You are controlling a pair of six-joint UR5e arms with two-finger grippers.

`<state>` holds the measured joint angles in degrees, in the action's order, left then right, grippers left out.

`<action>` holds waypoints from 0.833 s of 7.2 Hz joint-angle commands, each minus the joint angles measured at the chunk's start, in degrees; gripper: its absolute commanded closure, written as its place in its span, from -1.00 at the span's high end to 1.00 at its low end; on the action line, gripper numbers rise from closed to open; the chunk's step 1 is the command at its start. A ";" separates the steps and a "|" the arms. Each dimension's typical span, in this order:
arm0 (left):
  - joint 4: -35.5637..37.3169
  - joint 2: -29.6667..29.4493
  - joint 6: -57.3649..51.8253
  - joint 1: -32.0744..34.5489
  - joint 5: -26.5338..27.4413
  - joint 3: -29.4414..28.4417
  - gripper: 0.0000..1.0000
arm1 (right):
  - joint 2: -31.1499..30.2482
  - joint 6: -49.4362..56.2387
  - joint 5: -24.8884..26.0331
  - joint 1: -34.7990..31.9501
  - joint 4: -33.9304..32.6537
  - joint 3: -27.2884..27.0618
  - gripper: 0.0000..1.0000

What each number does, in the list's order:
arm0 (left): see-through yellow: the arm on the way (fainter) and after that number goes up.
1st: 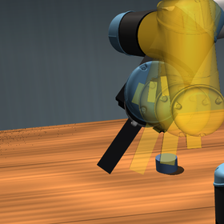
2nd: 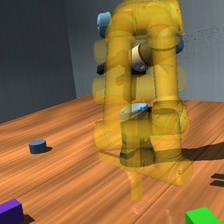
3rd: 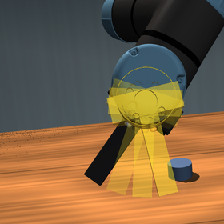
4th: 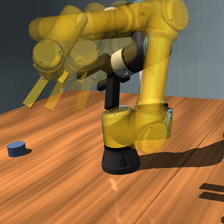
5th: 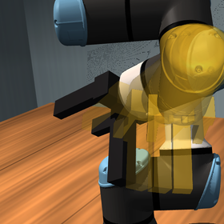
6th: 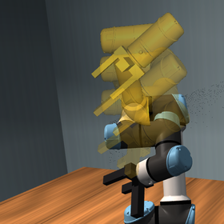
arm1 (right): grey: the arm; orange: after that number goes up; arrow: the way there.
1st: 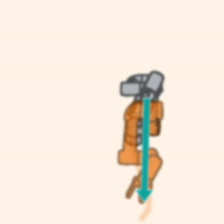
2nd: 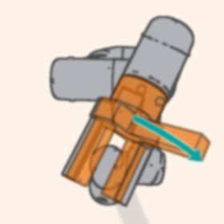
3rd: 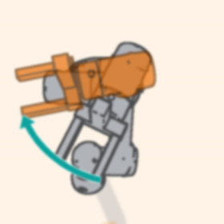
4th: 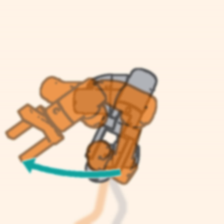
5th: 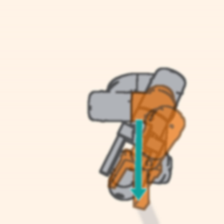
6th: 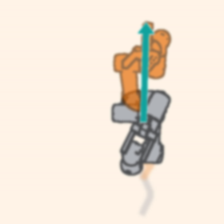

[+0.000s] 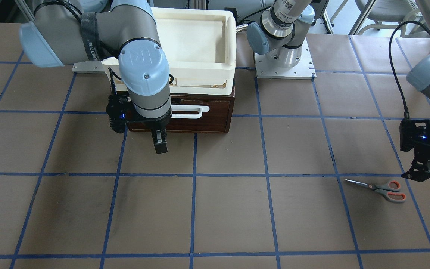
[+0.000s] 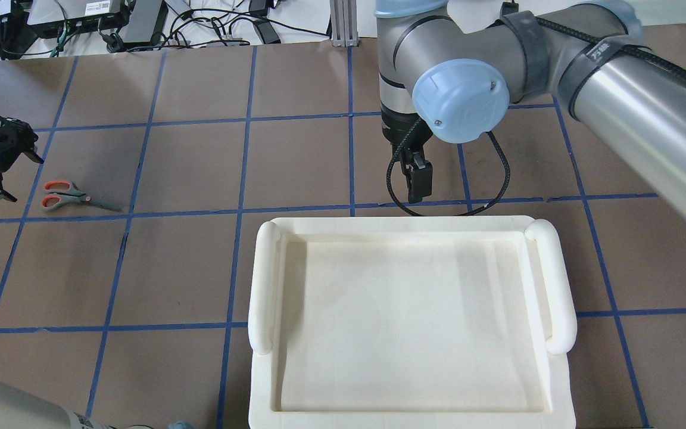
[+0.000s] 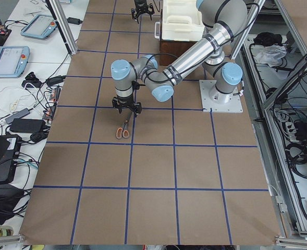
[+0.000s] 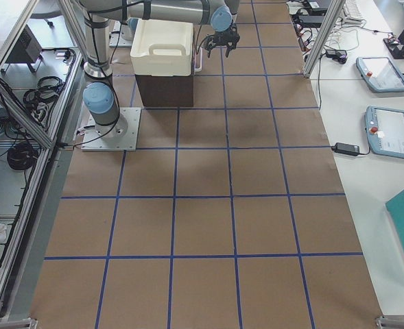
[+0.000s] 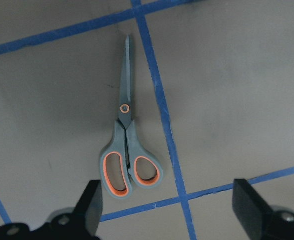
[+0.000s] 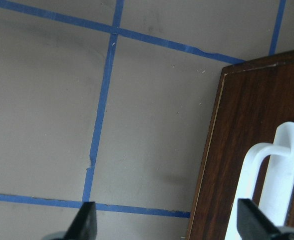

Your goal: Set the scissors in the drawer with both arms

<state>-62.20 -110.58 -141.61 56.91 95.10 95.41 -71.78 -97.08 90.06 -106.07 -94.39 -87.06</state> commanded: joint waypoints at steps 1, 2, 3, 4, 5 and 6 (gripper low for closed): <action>1.72 -2.78 -2.36 -0.22 -1.49 0.04 0.85 | 2.08 -5.29 -1.81 -0.98 0.52 0.05 1.00; 1.90 -3.93 -0.18 -0.22 -1.94 0.04 0.85 | 2.70 -6.09 -2.95 -0.98 0.61 0.05 1.00; 1.99 -5.24 2.71 -0.22 -2.03 0.13 0.85 | 3.40 -6.10 -3.22 -0.98 2.70 0.05 1.00; 3.21 -5.95 4.22 -0.13 -1.94 -0.05 0.85 | 3.84 -6.10 -3.22 -0.98 2.98 0.05 1.00; 4.61 -7.18 6.15 -0.13 -2.29 -0.14 0.85 | 3.93 -6.10 -3.40 -0.98 3.07 0.14 1.00; 4.98 -8.76 7.65 -0.04 -2.20 -0.14 0.92 | 3.84 -6.10 -3.57 -0.98 4.73 0.83 1.00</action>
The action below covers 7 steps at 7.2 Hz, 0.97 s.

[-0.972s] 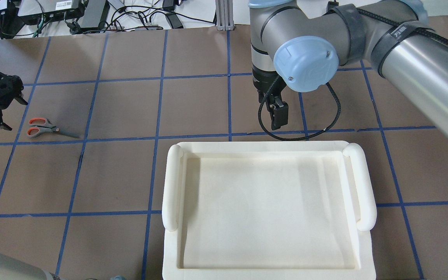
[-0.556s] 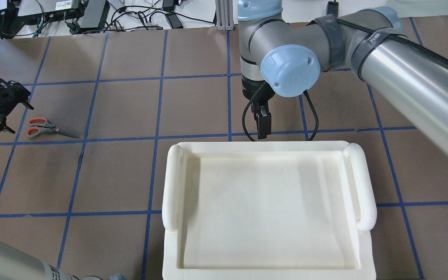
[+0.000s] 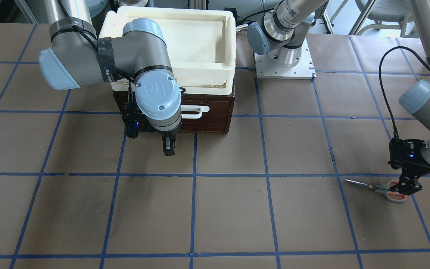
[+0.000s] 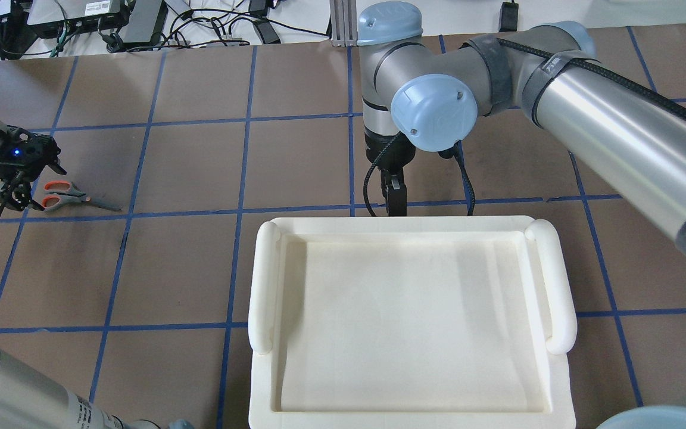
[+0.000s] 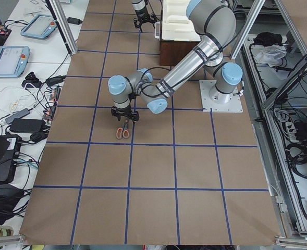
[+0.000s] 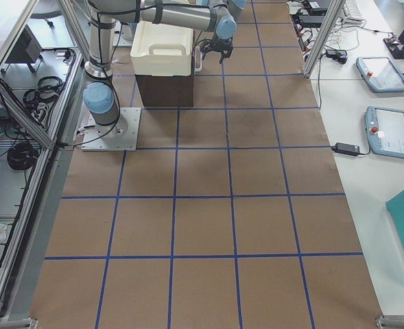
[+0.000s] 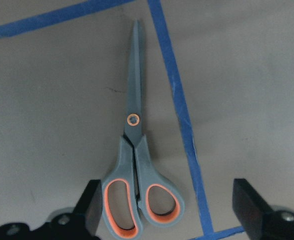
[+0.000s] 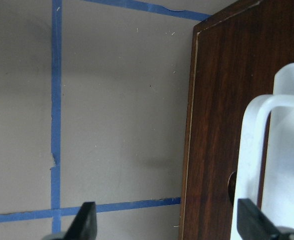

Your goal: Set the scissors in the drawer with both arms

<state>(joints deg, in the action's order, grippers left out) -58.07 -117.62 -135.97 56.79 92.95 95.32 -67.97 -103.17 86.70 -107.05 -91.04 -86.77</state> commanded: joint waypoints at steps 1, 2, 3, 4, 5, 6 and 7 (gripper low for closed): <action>1.46 -2.60 1.93 0.07 -0.14 0.04 0.93 | 0.21 -0.02 -1.26 0.00 5.04 3.16 1.00; 2.07 -3.74 1.24 0.07 -0.14 -0.05 0.90 | 0.38 -0.02 -1.27 0.00 6.91 3.97 1.00; 3.47 -4.45 0.36 0.07 -0.23 0.04 0.90 | 0.73 -0.02 -1.44 0.00 6.93 3.97 1.00; 4.27 -4.63 -1.04 0.42 -0.23 0.04 0.85 | 1.43 -0.19 -2.23 0.00 7.01 3.97 1.00; 5.58 -4.72 -0.62 0.60 -0.23 0.13 0.72 | 1.87 -0.98 -2.23 0.00 8.84 3.97 1.00; 5.86 -4.72 -0.53 0.69 -0.32 0.04 0.67 | 1.97 -1.25 -2.23 0.00 9.38 3.97 1.00; 5.86 -5.42 -0.70 0.69 -1.36 0.13 0.63 | 2.23 -1.25 -2.41 0.00 9.39 3.89 1.00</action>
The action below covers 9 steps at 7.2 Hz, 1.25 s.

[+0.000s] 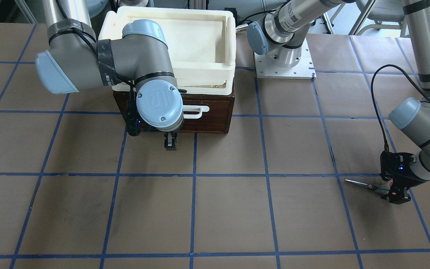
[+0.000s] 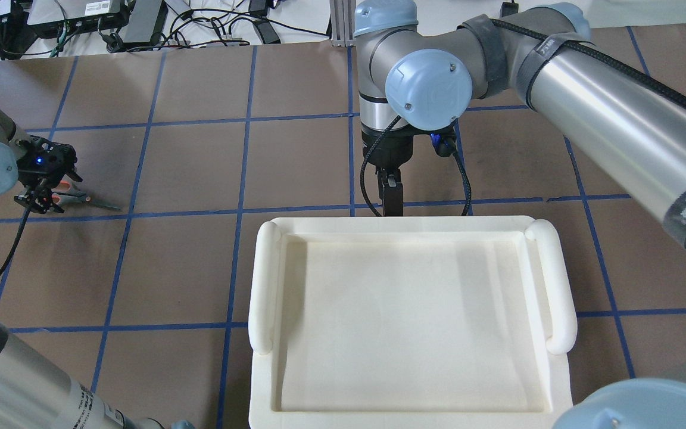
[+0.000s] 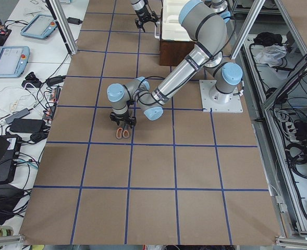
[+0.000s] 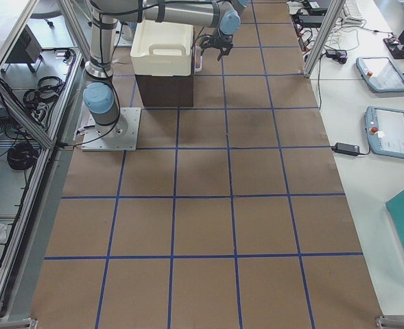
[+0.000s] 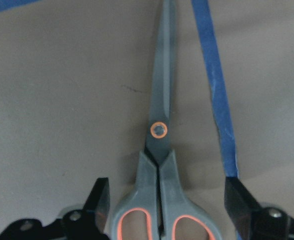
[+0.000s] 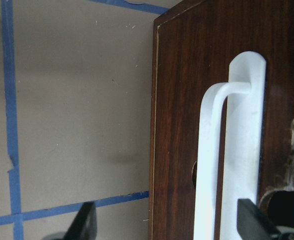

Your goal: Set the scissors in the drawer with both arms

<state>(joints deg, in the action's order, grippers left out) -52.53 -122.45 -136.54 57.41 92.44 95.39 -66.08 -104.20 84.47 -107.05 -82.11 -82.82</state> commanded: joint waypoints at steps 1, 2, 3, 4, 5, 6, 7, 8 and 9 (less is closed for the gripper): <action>0.33 -0.68 0.22 0.07 -1.47 -0.03 0.39 | 1.03 -0.21 -0.27 0.00 0.46 -0.06 1.00; 0.33 -0.68 0.05 0.07 -1.47 -0.03 0.39 | 1.39 -0.21 -0.35 -0.09 0.46 -0.06 1.00; 0.24 -0.86 0.05 0.07 -1.47 -0.03 0.39 | 1.39 -0.21 -0.27 -0.35 0.55 -0.14 1.00; 0.33 -0.86 0.05 0.07 -1.39 -0.03 0.39 | 1.83 -0.21 -0.27 -0.35 0.63 -0.14 1.00; 0.33 -0.94 -0.04 0.07 -1.47 -0.12 0.37 | 2.79 -0.21 -0.27 -0.44 0.63 -0.14 1.00; 0.33 -0.95 -0.39 0.07 -1.47 -0.03 0.13 | 3.15 -0.30 -0.35 -0.53 0.63 -0.14 1.00; 0.33 -0.86 -0.74 0.07 -1.56 -0.21 -0.24 | 3.15 -0.21 -0.44 -0.53 0.63 -0.14 1.00; 0.41 -0.77 -0.92 0.07 -1.47 -0.21 -0.36 | 3.24 -0.21 -0.70 -0.62 0.63 -0.23 1.00; 0.41 -0.42 -1.01 0.07 -1.56 -0.21 -0.58 | 3.24 -0.30 -0.62 -0.62 0.55 -0.49 1.00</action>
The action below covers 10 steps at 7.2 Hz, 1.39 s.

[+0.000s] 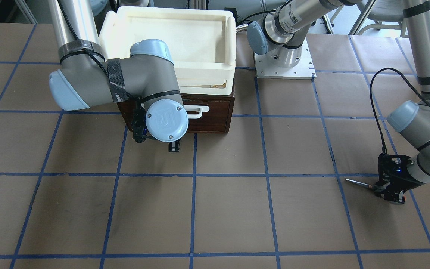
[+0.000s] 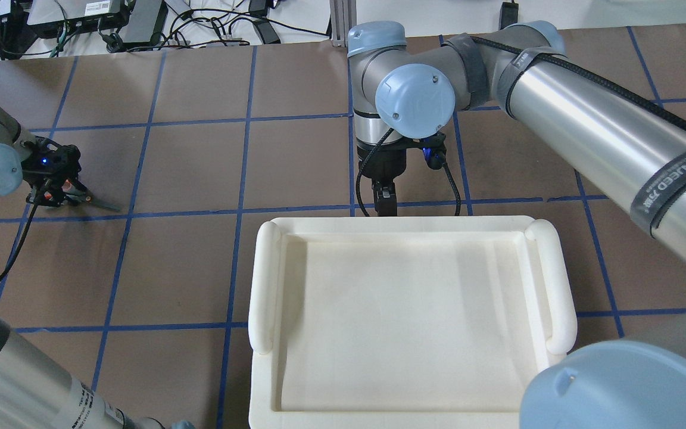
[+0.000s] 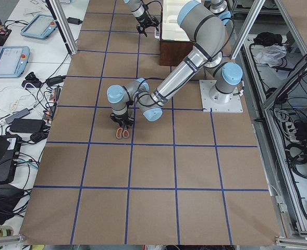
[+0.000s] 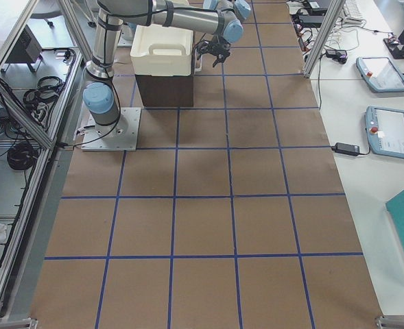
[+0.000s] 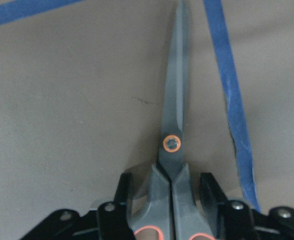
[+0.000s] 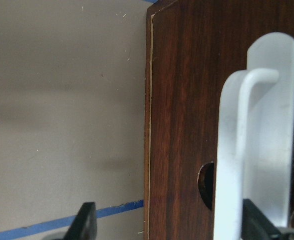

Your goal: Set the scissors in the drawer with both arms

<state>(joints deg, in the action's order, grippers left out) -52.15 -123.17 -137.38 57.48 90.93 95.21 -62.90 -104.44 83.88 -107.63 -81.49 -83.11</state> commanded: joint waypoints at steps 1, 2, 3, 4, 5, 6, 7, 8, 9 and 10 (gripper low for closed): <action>-0.06 0.82 -0.09 0.00 -0.05 -0.03 -1.00 | 0.06 0.02 -0.03 -0.13 -0.24 -0.39 1.00; -0.06 0.91 -0.17 0.09 -0.05 -0.03 -1.00 | 0.14 0.11 -0.03 -0.13 -0.33 -0.74 1.00; -0.06 1.09 -0.17 0.09 -0.14 -0.03 -1.00 | 0.49 0.20 -0.03 -0.13 -0.59 -0.83 1.00; -0.49 2.40 -0.17 0.96 0.04 -0.11 -1.00 | 0.76 0.37 -0.03 -0.13 -0.68 -0.83 1.00; -0.93 3.10 -0.17 1.23 0.12 -0.12 -1.00 | 0.85 0.81 -0.03 -0.13 -0.77 -0.83 1.00; -0.94 3.55 -0.09 1.40 0.04 -0.12 -1.00 | 0.85 1.08 0.23 -0.13 -1.47 -0.83 1.00; -1.81 5.03 0.09 1.93 -1.27 -0.12 -1.00 | 0.85 1.34 0.58 -0.13 -2.95 -0.83 1.00; -3.38 6.26 0.09 1.93 -1.89 -0.12 -1.00 | 0.85 2.74 0.58 -0.13 -4.53 -0.83 1.00; -4.62 7.76 0.70 2.63 -1.90 -0.03 -1.00 | 0.85 3.01 0.58 -0.13 -6.64 -0.83 1.00; -7.68 9.86 1.14 4.38 -1.72 -0.29 -1.00 | 0.85 3.80 0.41 -0.13 -8.84 -0.83 1.00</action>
<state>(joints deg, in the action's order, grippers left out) -56.98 -115.53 -136.75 60.32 89.19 95.09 -62.05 -101.47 84.40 -107.76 -87.84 -83.94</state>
